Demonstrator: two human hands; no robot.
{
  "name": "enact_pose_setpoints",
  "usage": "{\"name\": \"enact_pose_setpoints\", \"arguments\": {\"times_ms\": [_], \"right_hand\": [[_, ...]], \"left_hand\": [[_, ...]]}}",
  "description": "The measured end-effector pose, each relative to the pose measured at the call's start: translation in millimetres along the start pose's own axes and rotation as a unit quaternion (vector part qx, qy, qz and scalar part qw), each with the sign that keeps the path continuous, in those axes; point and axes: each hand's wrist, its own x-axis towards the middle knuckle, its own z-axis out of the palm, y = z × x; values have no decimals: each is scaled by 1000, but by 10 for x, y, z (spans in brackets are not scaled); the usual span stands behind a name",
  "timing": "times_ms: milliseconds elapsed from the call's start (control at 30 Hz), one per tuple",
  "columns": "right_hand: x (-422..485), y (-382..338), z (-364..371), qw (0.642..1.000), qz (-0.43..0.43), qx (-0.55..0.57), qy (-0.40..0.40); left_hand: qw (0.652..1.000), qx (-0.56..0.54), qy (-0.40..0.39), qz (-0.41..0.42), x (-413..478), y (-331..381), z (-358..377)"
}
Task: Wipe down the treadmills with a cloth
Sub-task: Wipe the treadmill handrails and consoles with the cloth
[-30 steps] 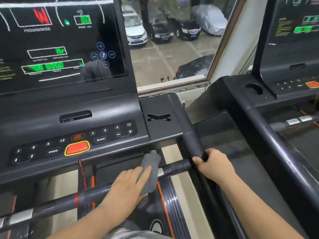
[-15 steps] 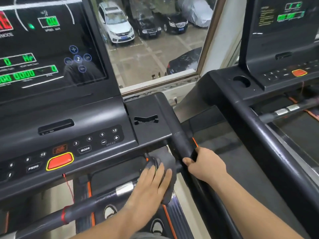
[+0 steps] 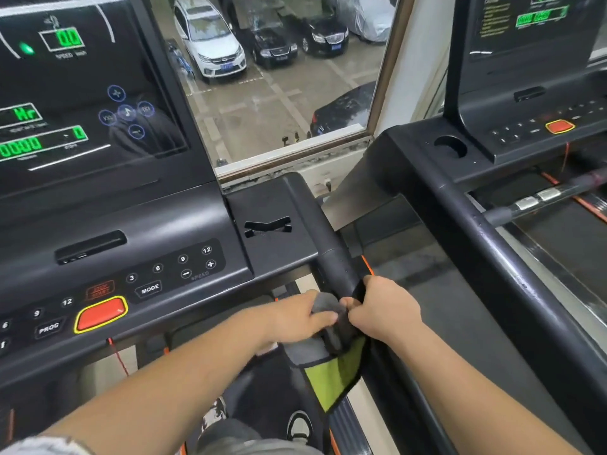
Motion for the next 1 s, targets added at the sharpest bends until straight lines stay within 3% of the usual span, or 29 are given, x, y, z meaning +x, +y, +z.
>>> {"name": "enact_pose_setpoints", "arguments": {"times_ms": [33,67,100,167,300,333,367,400,467,500,533,633,667,700,733,800,900,933,1000], "right_hand": [[1,8,4,1000,1,2,1],[1,15,8,1000,3,6,1],[-4,23,11,1000,7,11,0],[-11,26,11,1000,10,17,-3],[12,11,-4,1000,5,16,-2],[20,13,-12,1000,7,14,-4],[18,19,-17,1000,11,13,-11],[13,18,-20,1000,16,12,-19],[-3,1,-23,999,18,11,-26],[-8,-12,-20,1000,14,13,-25],[-11,-18,-18,1000,10,16,-21],[-7,1,-17,1000,10,21,-11],[-3,12,-16,1000,12,23,-13],[6,23,-14,999,14,26,-15],[16,26,-18,999,15,28,-18],[32,15,-27,999,14,26,-20],[47,8,-16,999,13,27,-18],[54,8,-22,999,13,24,-19],[56,9,-35,999,18,11,-32]], "left_hand": [[986,123,105,-28,22,29,207],[964,204,148,-81,2,52,429],[948,258,146,-118,-31,102,631],[913,349,188,-95,-14,25,923],[935,297,194,11,89,-128,569],[966,208,151,29,143,-176,375],[995,80,55,29,193,-239,208],[998,-50,-48,4,232,-283,67],[957,-235,-161,-58,223,-323,-133],[947,-265,-167,-73,225,-339,-180],[955,-248,-141,-83,219,-344,-181],[999,-7,13,-41,220,-308,96],[989,94,111,-26,188,-256,288],[956,206,206,-14,152,-221,524],[935,271,226,-30,93,-116,704],[919,323,220,-50,75,-20,890],[927,318,198,-21,111,-51,671],[939,285,190,14,132,-127,548],[992,91,62,57,119,-186,225]]}}
